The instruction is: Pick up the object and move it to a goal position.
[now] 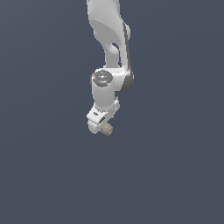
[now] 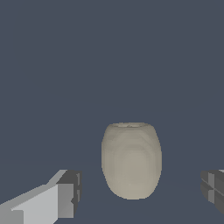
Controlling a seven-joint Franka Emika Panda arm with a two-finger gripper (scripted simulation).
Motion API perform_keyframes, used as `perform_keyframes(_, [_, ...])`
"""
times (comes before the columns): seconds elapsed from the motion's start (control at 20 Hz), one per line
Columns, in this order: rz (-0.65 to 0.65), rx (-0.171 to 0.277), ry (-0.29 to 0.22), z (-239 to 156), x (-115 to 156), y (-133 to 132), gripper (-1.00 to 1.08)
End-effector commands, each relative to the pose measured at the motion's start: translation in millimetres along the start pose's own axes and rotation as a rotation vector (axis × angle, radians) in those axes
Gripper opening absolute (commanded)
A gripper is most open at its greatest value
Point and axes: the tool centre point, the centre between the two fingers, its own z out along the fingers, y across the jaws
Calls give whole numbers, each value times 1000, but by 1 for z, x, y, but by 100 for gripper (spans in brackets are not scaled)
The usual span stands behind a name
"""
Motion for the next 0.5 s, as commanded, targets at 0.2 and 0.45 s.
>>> perform_keyframes(0.2, [-32,-2,1,2,-1,0,100])
perform_keyframes(0.45, [-29,-1,1,7,-1,0,100])
